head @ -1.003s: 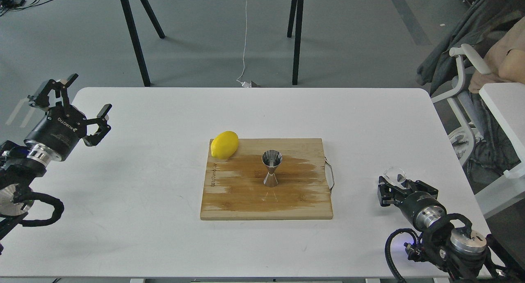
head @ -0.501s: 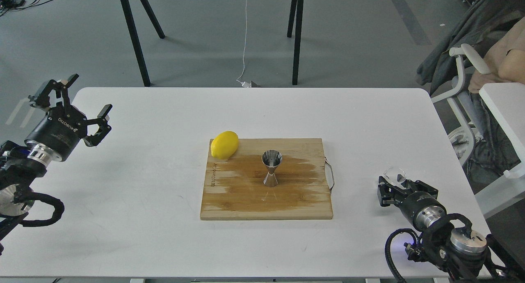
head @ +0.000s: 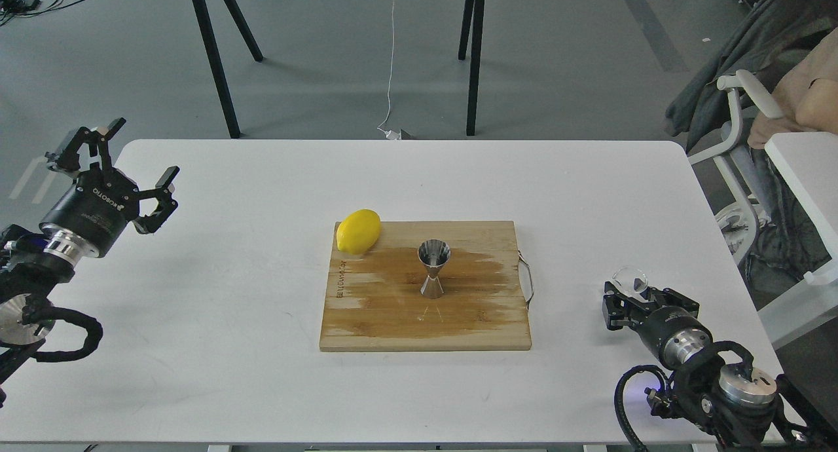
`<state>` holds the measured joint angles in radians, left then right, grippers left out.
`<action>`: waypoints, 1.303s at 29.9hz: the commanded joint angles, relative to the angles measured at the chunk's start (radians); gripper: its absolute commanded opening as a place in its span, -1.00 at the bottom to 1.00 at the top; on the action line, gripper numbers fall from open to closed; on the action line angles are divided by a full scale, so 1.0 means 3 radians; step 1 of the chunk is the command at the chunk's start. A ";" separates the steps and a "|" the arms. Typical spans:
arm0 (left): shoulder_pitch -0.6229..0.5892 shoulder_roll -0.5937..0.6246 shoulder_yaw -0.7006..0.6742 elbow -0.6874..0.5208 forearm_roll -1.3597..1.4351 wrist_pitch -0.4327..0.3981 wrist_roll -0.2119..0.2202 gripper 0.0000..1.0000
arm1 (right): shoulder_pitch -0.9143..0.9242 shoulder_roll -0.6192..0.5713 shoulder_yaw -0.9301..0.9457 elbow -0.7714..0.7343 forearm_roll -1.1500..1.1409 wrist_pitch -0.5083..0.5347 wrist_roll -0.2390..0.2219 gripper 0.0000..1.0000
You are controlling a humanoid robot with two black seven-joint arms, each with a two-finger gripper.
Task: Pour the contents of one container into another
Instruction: 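Lower the glass cup onto the table and hold it there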
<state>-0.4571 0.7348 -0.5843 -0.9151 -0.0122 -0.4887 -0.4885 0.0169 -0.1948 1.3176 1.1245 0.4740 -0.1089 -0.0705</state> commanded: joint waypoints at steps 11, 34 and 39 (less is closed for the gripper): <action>-0.0005 0.0000 -0.0001 -0.0002 0.0000 0.0000 -0.0001 0.98 | 0.0000 0.0000 0.0000 0.0010 0.0000 0.0005 0.0005 0.98; -0.0005 0.0005 0.0004 -0.0002 0.0000 0.0000 -0.0001 0.98 | 0.0000 0.0000 -0.0010 0.0020 -0.0005 0.0000 0.0005 0.98; 0.0000 0.0000 0.0005 -0.0002 0.0000 0.0000 -0.0001 0.98 | -0.0005 0.0000 -0.0010 0.0025 -0.0005 0.0005 0.0005 0.98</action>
<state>-0.4585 0.7349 -0.5833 -0.9158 -0.0123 -0.4887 -0.4885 0.0159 -0.1948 1.3149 1.1305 0.4733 -0.1088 -0.0690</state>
